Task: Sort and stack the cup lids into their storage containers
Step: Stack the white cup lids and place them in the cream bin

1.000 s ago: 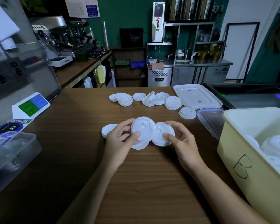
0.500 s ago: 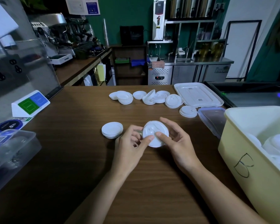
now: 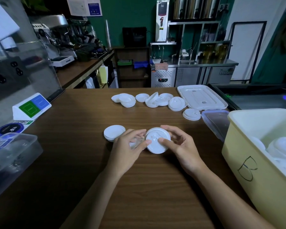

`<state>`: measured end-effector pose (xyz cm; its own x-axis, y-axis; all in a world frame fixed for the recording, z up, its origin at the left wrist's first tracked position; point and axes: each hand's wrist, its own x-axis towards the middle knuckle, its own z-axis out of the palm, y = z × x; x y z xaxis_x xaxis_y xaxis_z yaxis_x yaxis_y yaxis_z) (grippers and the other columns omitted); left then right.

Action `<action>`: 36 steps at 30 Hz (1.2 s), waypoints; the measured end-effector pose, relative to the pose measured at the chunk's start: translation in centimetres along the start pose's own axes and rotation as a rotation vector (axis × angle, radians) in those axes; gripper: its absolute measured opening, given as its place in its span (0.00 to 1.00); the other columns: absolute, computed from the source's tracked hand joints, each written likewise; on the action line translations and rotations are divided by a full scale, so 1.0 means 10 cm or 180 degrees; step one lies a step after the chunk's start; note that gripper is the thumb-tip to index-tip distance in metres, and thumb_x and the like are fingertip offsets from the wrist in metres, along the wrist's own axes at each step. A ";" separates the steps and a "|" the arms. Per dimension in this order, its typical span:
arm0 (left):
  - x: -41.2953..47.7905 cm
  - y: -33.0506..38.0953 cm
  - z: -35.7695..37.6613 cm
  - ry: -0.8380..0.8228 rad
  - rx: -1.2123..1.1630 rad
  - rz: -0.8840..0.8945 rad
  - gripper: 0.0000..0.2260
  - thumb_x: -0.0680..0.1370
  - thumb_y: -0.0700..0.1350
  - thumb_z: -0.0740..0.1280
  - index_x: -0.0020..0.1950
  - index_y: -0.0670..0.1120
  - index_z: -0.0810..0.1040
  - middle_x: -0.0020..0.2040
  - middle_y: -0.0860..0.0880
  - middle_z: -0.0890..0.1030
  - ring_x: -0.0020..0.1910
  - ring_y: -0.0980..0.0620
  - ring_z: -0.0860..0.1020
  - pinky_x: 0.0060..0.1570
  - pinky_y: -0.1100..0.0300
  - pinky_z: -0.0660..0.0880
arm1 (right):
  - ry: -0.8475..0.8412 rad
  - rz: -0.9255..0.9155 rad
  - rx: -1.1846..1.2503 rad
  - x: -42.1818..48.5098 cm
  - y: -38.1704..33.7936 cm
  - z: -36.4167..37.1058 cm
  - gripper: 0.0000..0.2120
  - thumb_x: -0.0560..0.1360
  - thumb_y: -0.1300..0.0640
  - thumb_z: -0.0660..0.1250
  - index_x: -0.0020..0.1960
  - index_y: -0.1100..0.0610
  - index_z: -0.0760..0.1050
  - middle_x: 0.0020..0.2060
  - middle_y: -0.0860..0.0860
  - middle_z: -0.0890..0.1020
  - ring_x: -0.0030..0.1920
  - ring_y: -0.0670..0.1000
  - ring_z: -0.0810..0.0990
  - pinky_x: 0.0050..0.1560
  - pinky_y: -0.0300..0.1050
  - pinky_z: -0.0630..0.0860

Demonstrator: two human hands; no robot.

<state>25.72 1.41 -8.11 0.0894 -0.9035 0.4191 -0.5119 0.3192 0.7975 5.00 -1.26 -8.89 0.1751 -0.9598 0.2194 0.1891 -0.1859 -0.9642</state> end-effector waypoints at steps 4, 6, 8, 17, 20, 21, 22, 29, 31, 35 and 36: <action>0.00 -0.16 -0.14 -0.0482 0.1117 0.0315 0.14 0.75 0.50 0.79 0.60 0.52 0.86 0.54 0.60 0.85 0.55 0.62 0.80 0.55 0.62 0.76 | 0.0420 0.0038 -0.0049 0.03 0.03 -0.06 0.17 0.75 0.66 0.78 0.61 0.54 0.84 0.54 0.54 0.88 0.56 0.52 0.86 0.60 0.49 0.80; 0.01 -0.20 -0.15 -0.0602 0.1328 0.0419 0.10 0.77 0.42 0.76 0.58 0.51 0.87 0.50 0.58 0.86 0.51 0.60 0.82 0.52 0.56 0.79 | 0.0527 0.0066 -0.0070 0.04 0.04 -0.07 0.17 0.74 0.65 0.78 0.61 0.53 0.83 0.53 0.53 0.88 0.55 0.51 0.86 0.59 0.47 0.81; 0.02 -0.20 -0.15 -0.0520 0.1273 0.0467 0.11 0.76 0.37 0.76 0.55 0.50 0.87 0.46 0.58 0.85 0.47 0.60 0.82 0.48 0.58 0.79 | 0.0557 0.0073 -0.0085 0.04 0.05 -0.07 0.19 0.74 0.65 0.79 0.62 0.51 0.83 0.51 0.52 0.88 0.54 0.49 0.86 0.57 0.43 0.81; 0.03 0.03 -0.11 0.0214 -0.0356 -0.0456 0.12 0.73 0.38 0.79 0.52 0.52 0.86 0.42 0.58 0.85 0.44 0.59 0.83 0.46 0.69 0.79 | 0.0506 -0.0005 -0.0183 0.05 0.05 -0.06 0.18 0.77 0.67 0.74 0.62 0.50 0.83 0.57 0.44 0.87 0.58 0.42 0.85 0.55 0.34 0.79; 0.03 0.09 -0.11 0.0187 -0.1122 -0.0677 0.11 0.78 0.37 0.75 0.58 0.49 0.85 0.49 0.53 0.87 0.49 0.54 0.86 0.49 0.62 0.82 | 0.0534 -0.0058 -0.0209 0.06 0.06 -0.05 0.17 0.78 0.67 0.74 0.62 0.50 0.83 0.57 0.46 0.87 0.58 0.44 0.84 0.56 0.37 0.79; 0.02 0.10 -0.10 0.0107 -0.1372 -0.0779 0.12 0.79 0.37 0.74 0.61 0.48 0.84 0.53 0.51 0.87 0.52 0.51 0.86 0.51 0.58 0.84 | 0.0538 -0.0077 -0.0186 0.06 0.07 -0.05 0.17 0.78 0.67 0.73 0.62 0.51 0.82 0.57 0.46 0.87 0.57 0.44 0.84 0.56 0.37 0.79; 0.01 0.12 -0.08 0.0036 -0.1572 -0.0876 0.14 0.80 0.36 0.72 0.64 0.47 0.83 0.57 0.49 0.86 0.54 0.49 0.86 0.51 0.56 0.84 | 0.0532 -0.0092 -0.0159 0.06 0.06 -0.05 0.16 0.79 0.67 0.73 0.62 0.51 0.82 0.57 0.46 0.87 0.57 0.44 0.84 0.56 0.37 0.79; 0.04 0.10 -0.07 -0.0071 -0.2216 -0.1155 0.16 0.81 0.34 0.69 0.65 0.49 0.82 0.60 0.49 0.85 0.58 0.54 0.85 0.53 0.53 0.84 | 0.0558 -0.0068 -0.0154 0.08 0.11 -0.09 0.15 0.79 0.65 0.73 0.62 0.49 0.82 0.59 0.49 0.86 0.61 0.50 0.83 0.60 0.43 0.78; 0.02 0.10 -0.03 -0.0193 -0.2171 -0.1145 0.16 0.81 0.35 0.69 0.68 0.47 0.81 0.57 0.49 0.86 0.58 0.54 0.85 0.54 0.52 0.84 | 0.0505 -0.0023 -0.0097 0.08 0.11 -0.07 0.14 0.80 0.61 0.74 0.63 0.49 0.82 0.59 0.50 0.86 0.63 0.54 0.83 0.62 0.48 0.79; -0.04 0.06 0.12 -0.0292 -0.1492 -0.0918 0.13 0.82 0.40 0.70 0.66 0.47 0.83 0.57 0.44 0.85 0.55 0.48 0.86 0.53 0.52 0.84 | 0.0435 0.0061 0.0074 0.05 0.08 0.00 0.20 0.71 0.44 0.76 0.62 0.47 0.83 0.58 0.50 0.86 0.65 0.60 0.82 0.68 0.69 0.77; -0.04 0.05 0.13 -0.0288 -0.1409 -0.0870 0.12 0.82 0.41 0.70 0.65 0.48 0.84 0.57 0.44 0.85 0.55 0.47 0.86 0.53 0.53 0.84 | 0.0451 0.0052 0.0089 0.05 0.07 0.00 0.22 0.70 0.42 0.77 0.61 0.47 0.83 0.58 0.50 0.86 0.65 0.60 0.82 0.68 0.70 0.76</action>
<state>24.27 1.56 -8.47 0.0851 -0.9855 0.1467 -0.0686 0.1411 0.9876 5.26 -1.88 -9.45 0.0407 -0.9831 0.1786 0.2147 -0.1660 -0.9625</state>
